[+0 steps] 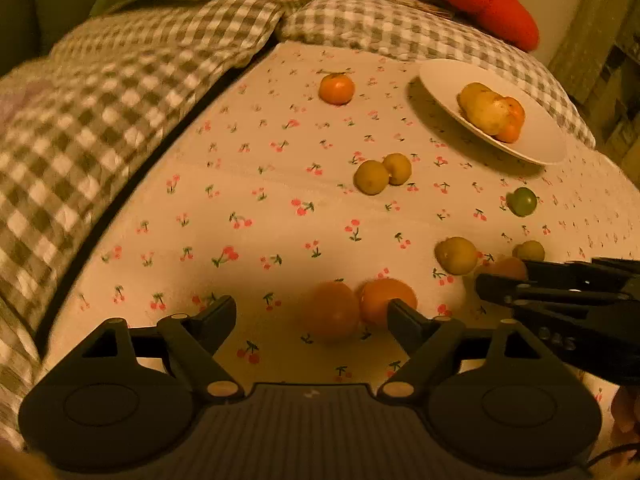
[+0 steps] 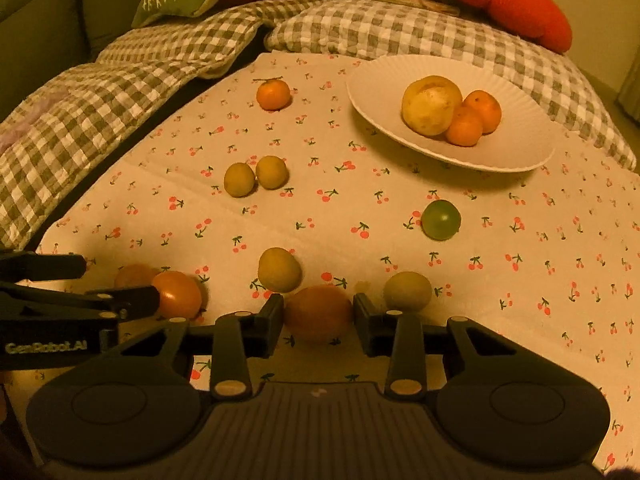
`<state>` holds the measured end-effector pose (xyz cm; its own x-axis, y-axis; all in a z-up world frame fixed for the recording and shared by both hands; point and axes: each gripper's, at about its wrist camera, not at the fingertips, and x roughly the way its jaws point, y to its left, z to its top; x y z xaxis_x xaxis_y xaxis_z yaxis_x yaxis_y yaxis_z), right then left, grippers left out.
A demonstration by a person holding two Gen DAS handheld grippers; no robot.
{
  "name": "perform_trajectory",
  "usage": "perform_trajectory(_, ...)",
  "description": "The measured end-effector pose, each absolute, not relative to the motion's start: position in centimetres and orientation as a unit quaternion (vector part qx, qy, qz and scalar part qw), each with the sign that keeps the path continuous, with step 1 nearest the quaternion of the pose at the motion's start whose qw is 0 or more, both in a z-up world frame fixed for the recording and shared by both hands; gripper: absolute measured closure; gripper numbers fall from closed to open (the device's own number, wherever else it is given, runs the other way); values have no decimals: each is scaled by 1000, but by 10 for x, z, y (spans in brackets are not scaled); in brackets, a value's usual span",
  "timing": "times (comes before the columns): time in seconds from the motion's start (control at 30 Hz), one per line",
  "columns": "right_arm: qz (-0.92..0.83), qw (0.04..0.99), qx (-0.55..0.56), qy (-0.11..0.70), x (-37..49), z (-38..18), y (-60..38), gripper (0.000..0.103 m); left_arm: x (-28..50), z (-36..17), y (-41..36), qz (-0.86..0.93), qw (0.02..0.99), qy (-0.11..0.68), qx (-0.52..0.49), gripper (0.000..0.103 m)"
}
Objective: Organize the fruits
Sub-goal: 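Close the right tool on a reddish tangerine while the left tool approaches another, then close the left tool on a reddish tangerine while the right tool lifts its tangerine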
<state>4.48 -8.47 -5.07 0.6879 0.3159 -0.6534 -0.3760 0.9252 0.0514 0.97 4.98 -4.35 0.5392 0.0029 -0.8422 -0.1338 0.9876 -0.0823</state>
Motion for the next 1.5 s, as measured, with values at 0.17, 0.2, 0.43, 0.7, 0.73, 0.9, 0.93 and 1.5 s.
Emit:
perform_trajectory(0.17, 180, 925, -32, 332, 44, -40, -93, 69, 12, -47, 45, 20, 871, 482, -92, 30)
perform_trajectory(0.2, 176, 927, -31, 329, 44, -38, -95, 69, 13, -49, 43, 13, 869, 485, -95, 30)
perform_trajectory(0.43, 164, 935, -11, 315, 41, -28, -108, 69, 19, -55, 34, 0, 870, 481, -110, 34)
perform_trajectory(0.7, 162, 939, 2, 303, 40, -22, -114, 69, 21, -54, 28, -6, 878, 467, -103, 46)
perform_trajectory(0.73, 164, 939, 2, 302, 40, -22, -114, 69, 21, -54, 29, -4, 880, 462, -113, 47)
perform_trajectory(0.9, 165, 940, 9, 299, 40, -20, -116, 69, 21, -45, 29, -15, 891, 434, -133, 84)
perform_trajectory(0.93, 164, 940, 10, 298, 40, -20, -117, 69, 23, -45, 30, -17, 888, 438, -138, 85)
perform_trajectory(1.5, 162, 943, 40, 287, 38, -10, -135, 69, 14, -50, 68, 1, 843, 474, -255, 55)
